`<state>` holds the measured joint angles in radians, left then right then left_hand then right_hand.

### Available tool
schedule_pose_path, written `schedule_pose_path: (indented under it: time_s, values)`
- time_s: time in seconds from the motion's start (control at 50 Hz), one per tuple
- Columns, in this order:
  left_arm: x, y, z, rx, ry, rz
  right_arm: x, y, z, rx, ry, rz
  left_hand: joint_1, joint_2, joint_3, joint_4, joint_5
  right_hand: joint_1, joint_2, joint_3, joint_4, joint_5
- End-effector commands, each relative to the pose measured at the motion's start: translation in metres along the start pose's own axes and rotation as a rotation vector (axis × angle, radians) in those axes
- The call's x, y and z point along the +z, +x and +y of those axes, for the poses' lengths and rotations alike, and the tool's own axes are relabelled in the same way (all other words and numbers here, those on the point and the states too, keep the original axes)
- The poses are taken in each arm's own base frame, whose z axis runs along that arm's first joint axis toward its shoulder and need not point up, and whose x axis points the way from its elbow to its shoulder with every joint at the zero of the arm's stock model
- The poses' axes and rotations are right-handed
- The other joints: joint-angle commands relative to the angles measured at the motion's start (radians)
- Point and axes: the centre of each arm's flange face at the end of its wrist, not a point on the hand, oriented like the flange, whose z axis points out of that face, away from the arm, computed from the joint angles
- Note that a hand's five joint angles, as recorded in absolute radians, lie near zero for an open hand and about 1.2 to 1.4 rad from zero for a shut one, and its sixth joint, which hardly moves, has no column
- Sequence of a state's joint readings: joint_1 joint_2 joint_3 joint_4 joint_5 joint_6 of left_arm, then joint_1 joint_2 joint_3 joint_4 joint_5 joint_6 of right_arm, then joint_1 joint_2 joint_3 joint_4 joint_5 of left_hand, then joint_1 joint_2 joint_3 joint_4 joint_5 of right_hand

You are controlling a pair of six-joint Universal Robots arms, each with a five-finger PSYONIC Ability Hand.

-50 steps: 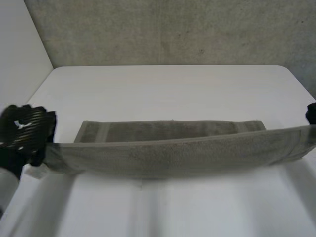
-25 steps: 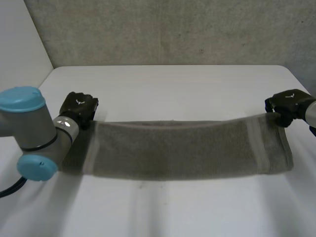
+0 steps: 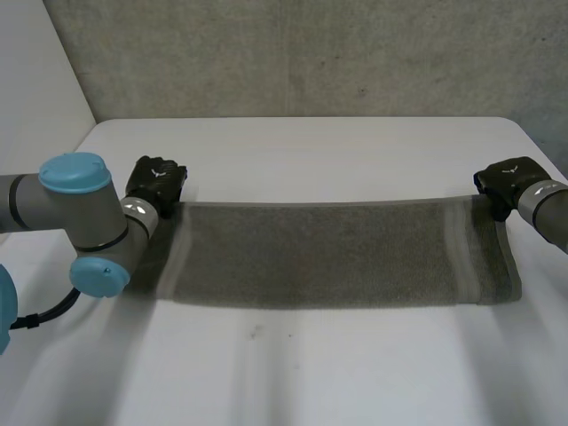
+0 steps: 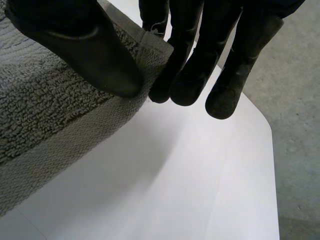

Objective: Fold the towel.

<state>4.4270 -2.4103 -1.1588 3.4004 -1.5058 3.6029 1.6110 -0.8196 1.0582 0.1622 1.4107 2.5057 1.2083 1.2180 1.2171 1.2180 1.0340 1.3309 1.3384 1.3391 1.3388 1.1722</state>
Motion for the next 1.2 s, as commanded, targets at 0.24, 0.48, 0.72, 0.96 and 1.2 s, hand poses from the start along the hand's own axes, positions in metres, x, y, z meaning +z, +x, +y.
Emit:
schedule_pose_path:
  time_s: [0.24,0.48,0.72,0.96,1.2]
  values:
    - [-0.026,-0.006,-0.024,-0.017,-0.025,0.020,-0.036,0.007,-0.031,0.096,0.065,0.045,-1.030,-1.040,-1.039,-1.040,-1.030,-1.156,-1.164,-1.165,-1.164,-1.172]
    - [-0.103,-0.025,-0.068,-0.199,0.076,-0.018,-0.119,-0.009,-0.037,0.094,0.135,-0.006,-1.030,-1.040,-1.039,-1.040,-1.030,-1.156,-1.164,-1.165,-1.164,-1.172]
    - [-0.127,-0.020,-0.065,-0.316,0.169,-0.041,-0.136,-0.037,0.025,-0.006,0.009,-0.089,-1.030,-1.040,-1.039,-1.040,-1.030,-0.979,-0.986,-0.987,-0.987,-0.995]
    - [-0.128,-0.014,-0.062,-0.313,0.164,-0.025,-0.099,-0.043,0.068,-0.023,0.044,-0.040,-1.033,-1.043,-1.042,-1.043,-1.033,-0.625,-0.632,-0.633,-0.633,-0.641]
    - [-0.130,-0.013,-0.060,-0.313,0.157,-0.022,-0.078,0.015,0.093,-0.049,-0.085,0.178,-1.030,-1.040,-1.039,-1.040,-1.030,0.065,0.058,0.057,0.058,0.050]
